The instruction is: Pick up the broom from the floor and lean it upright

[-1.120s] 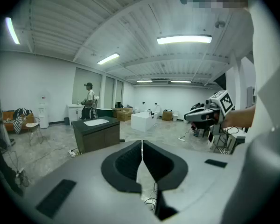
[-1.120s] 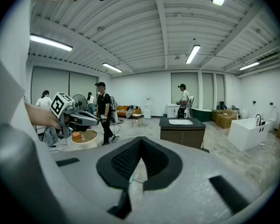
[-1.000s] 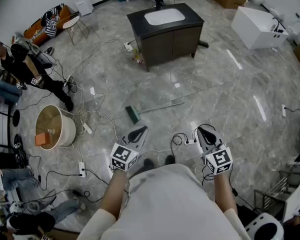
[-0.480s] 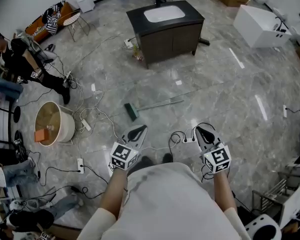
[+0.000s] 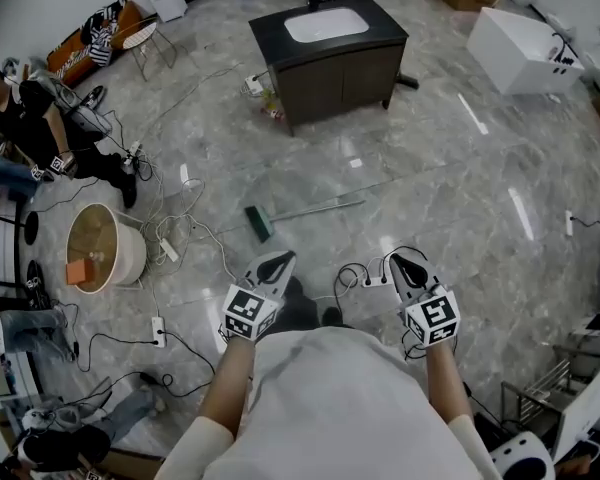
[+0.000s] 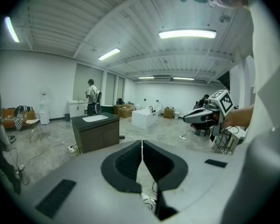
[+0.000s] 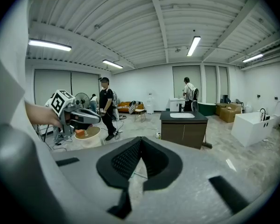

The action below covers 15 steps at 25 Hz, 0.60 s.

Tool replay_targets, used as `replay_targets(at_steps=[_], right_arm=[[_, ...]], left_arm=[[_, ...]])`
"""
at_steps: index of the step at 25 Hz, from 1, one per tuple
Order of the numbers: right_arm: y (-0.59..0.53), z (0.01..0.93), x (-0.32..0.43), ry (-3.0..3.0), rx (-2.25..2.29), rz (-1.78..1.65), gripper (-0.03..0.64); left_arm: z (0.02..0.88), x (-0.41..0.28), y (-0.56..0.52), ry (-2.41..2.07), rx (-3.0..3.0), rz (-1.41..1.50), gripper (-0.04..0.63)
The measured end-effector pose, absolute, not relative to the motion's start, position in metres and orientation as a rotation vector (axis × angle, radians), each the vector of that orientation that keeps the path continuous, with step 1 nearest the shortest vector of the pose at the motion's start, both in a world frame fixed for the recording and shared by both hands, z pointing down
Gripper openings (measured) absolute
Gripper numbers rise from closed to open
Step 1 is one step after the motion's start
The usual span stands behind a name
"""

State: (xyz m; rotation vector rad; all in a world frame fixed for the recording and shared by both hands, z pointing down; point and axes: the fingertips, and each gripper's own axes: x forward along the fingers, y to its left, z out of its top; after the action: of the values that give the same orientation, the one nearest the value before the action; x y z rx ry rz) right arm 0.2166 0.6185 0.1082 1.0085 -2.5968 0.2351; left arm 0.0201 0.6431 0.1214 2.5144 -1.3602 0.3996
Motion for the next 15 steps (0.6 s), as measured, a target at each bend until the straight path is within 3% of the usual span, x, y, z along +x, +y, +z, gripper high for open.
replay_targets(at_steps=[15], right_arm=[[0.508, 0.130, 0.160, -2.510, 1.112, 0.306, 0.000]], left_arm=[[0.153, -0.036, 0.516, -1.201, 2.557, 0.445, 0.011]])
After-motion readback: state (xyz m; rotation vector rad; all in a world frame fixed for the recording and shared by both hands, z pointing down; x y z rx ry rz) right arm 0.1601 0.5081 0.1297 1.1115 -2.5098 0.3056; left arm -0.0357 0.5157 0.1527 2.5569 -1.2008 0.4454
